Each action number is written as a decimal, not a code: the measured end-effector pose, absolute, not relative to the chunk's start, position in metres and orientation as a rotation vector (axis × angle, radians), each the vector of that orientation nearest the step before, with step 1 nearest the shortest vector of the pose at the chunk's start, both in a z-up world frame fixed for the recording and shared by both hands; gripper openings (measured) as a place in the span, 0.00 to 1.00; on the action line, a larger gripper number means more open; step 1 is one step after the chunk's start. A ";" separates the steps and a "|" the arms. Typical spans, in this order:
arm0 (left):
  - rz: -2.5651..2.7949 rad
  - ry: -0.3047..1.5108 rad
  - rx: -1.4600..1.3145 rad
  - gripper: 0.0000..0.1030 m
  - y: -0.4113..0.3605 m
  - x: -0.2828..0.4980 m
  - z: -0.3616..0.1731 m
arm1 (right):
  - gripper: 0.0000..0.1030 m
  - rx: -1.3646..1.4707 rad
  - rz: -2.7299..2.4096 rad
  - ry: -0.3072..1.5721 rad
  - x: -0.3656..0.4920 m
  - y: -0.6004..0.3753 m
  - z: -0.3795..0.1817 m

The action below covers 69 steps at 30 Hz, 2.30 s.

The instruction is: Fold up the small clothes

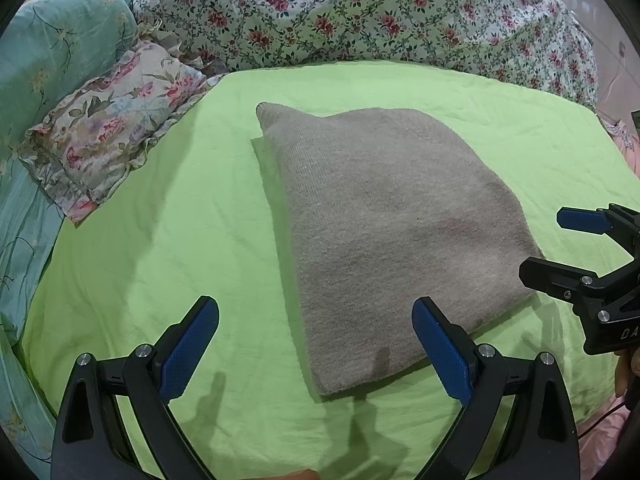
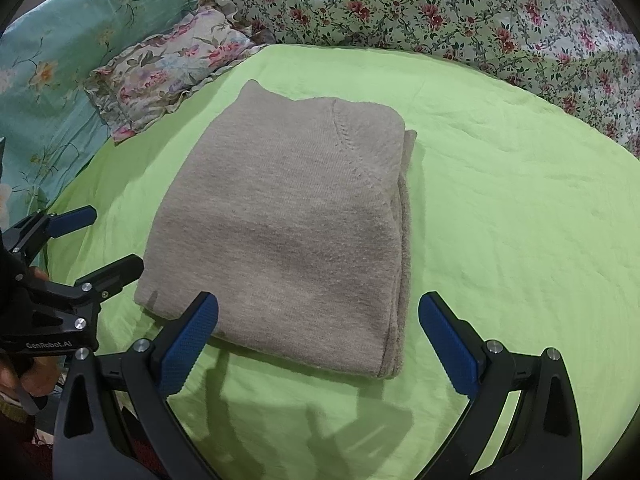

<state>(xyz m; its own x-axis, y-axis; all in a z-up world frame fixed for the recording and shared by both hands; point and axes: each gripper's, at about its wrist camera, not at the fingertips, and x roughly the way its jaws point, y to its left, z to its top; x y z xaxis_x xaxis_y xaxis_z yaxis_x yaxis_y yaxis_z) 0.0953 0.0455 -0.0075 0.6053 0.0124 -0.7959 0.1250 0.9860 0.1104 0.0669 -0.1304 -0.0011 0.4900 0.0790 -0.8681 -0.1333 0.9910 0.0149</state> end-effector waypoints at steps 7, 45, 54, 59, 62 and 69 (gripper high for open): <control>-0.063 0.916 0.163 0.95 0.045 0.094 -0.006 | 0.98 -0.061 0.118 1.045 0.066 -0.131 -0.001; -0.065 0.900 0.174 0.95 0.043 0.089 -0.003 | 0.98 -0.068 0.103 1.036 0.062 -0.130 0.007; -0.069 0.895 0.173 0.95 0.043 0.089 -0.001 | 0.98 -0.069 0.102 1.035 0.063 -0.130 0.008; -0.070 0.895 0.174 0.95 0.043 0.089 -0.001 | 0.98 -0.067 0.100 1.036 0.062 -0.129 0.008; -0.070 0.895 0.175 0.95 0.043 0.089 -0.001 | 0.98 -0.068 0.100 1.035 0.063 -0.129 0.008; -0.071 0.893 0.177 0.95 0.042 0.089 0.000 | 0.98 -0.068 0.102 1.034 0.062 -0.129 0.008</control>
<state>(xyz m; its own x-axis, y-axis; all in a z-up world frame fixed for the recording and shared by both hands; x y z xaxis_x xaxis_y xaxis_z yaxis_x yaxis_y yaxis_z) 0.0892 0.0421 -0.0001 0.6259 0.0124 -0.7798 0.1348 0.9831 0.1238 0.0624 -0.1289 0.0078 0.5073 0.0522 -0.8602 -0.1160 0.9932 -0.0081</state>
